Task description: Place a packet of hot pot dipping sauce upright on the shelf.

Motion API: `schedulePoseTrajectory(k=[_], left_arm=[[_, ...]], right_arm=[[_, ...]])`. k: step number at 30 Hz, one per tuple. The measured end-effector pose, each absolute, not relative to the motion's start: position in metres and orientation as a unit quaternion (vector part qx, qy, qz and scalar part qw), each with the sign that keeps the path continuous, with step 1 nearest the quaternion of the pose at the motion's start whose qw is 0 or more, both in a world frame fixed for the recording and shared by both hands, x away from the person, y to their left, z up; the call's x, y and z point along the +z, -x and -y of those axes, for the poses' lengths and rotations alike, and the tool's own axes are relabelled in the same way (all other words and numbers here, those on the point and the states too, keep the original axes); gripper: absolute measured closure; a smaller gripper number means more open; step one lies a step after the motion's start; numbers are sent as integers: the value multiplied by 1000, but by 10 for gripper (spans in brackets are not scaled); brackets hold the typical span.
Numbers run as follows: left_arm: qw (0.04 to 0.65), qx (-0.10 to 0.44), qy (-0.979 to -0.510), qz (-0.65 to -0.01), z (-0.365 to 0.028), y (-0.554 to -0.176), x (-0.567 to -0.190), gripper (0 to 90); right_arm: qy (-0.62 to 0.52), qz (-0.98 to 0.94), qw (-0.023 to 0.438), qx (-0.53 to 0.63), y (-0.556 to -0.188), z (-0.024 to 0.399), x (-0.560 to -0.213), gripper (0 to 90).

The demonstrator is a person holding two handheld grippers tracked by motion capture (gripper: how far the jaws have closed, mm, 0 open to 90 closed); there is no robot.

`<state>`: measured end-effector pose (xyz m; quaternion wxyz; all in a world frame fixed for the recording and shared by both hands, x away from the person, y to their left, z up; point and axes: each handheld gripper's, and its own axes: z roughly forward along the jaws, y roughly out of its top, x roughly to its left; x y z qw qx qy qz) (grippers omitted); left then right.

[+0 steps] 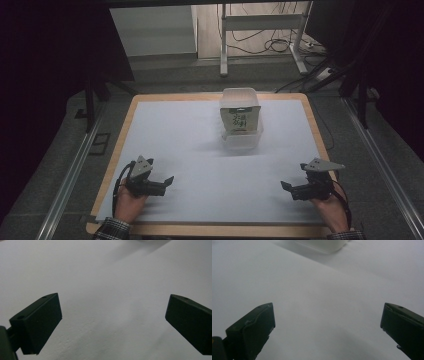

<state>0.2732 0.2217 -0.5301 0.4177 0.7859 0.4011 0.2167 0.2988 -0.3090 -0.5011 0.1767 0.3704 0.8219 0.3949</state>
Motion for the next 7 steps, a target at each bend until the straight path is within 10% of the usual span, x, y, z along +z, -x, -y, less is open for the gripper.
schedulePoseTrajectory(k=[7], left_arm=[[415,216,-786,-405,-222,-275,-531,5]], right_arm=[[-372,-826,178,384,-301,310,-506,0]])
